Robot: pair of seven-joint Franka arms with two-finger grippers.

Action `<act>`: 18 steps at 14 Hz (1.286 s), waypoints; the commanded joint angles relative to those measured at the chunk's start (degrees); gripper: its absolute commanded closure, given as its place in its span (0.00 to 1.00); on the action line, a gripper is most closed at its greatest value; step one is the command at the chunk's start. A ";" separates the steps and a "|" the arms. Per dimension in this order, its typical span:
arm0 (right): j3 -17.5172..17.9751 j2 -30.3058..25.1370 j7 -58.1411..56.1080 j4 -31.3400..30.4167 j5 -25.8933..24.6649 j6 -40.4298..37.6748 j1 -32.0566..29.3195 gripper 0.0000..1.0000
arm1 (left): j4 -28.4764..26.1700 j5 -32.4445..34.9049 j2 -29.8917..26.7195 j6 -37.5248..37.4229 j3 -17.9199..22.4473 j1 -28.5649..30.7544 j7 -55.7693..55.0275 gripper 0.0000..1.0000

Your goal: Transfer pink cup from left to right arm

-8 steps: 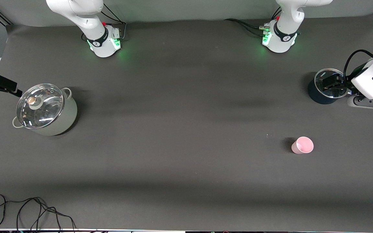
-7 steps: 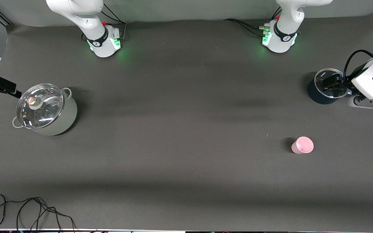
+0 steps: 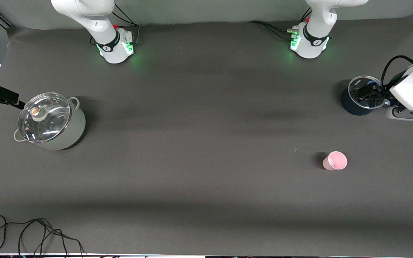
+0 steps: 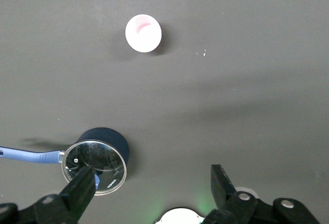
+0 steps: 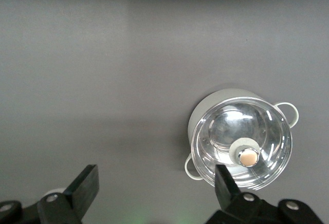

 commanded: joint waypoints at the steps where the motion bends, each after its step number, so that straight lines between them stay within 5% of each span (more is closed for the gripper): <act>1: -0.38 0.55 0.89 1.27 0.63 -1.18 -0.01 0.00 | 0.98 0.41 0.14 0.06 0.37 -0.54 -0.32 0.00; 18: -0.73 0.55 0.89 1.18 0.98 -1.27 -0.09 0.00 | 2.29 0.41 1.01 0.15 0.28 -0.36 -0.40 0.00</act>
